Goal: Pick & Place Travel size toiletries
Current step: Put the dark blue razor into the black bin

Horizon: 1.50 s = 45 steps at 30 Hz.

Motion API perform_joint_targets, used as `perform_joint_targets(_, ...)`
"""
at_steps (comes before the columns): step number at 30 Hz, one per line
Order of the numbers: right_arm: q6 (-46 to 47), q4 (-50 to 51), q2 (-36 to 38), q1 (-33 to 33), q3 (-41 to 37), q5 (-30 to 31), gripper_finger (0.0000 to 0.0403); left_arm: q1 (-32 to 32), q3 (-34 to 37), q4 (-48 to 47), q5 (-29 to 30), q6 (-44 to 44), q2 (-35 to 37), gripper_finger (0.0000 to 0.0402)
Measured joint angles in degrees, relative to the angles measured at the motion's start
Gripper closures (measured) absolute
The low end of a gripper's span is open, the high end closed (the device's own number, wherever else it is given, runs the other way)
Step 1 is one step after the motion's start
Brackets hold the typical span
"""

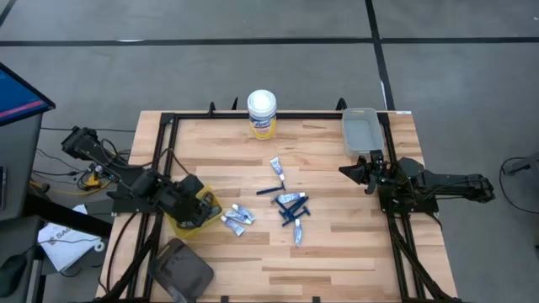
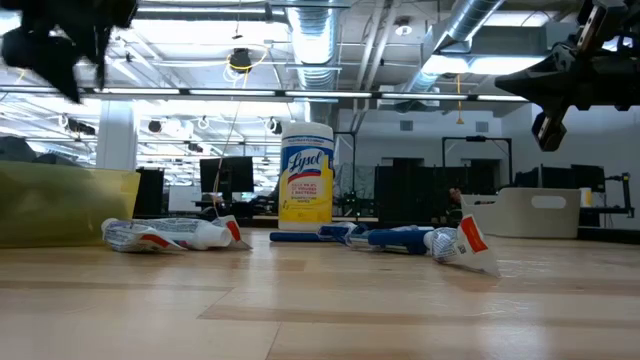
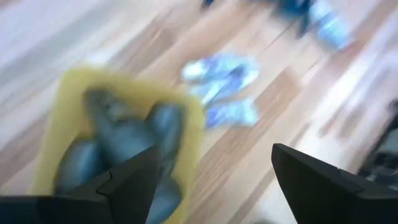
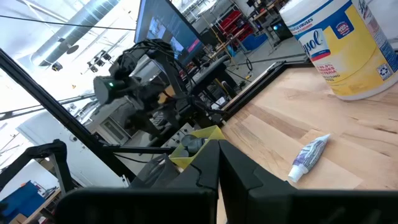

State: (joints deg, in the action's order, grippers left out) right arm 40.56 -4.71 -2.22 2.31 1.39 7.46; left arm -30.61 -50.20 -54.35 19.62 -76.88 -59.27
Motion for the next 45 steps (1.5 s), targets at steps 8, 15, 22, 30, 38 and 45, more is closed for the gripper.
perform_joint_targets(8, 0.00, 0.00, 0.00, -0.02, 0.00, 0.00, 0.0403, 0.00, -0.30, 2.51, 0.89, 1.02, 0.24, 0.0103)
perform_joint_targets(15, 0.00, 0.00, -0.01, -0.01, 0.00, 0.01, 0.0403, 4.05, -0.30, 22.78, 9.40, 19.25, -1.68, 0.0104)
perform_joint_targets(22, 0.00, 0.00, 0.00, -0.02, 0.00, 0.00, 0.0403, 15.48, -0.34, 42.74, 9.98, 35.35, -11.05, 0.0104)
perform_joint_targets(30, 0.00, -0.02, 0.00, 0.00, 0.00, 0.00, 0.0403, 26.11, -0.32, 55.60, 4.63, 49.95, -26.35, 0.0104)
perform_joint_targets(38, 0.00, -0.02, -0.01, -0.02, 0.00, 0.00, 0.0403, 28.08, -0.28, 57.10, 4.41, 57.36, -38.47, 0.0104)
perform_joint_targets(45, 0.00, -0.03, 0.00, -0.02, 0.00, 0.01, 0.0403, 27.54, -0.25, 59.39, 4.26, 61.48, -44.86, 0.0104)
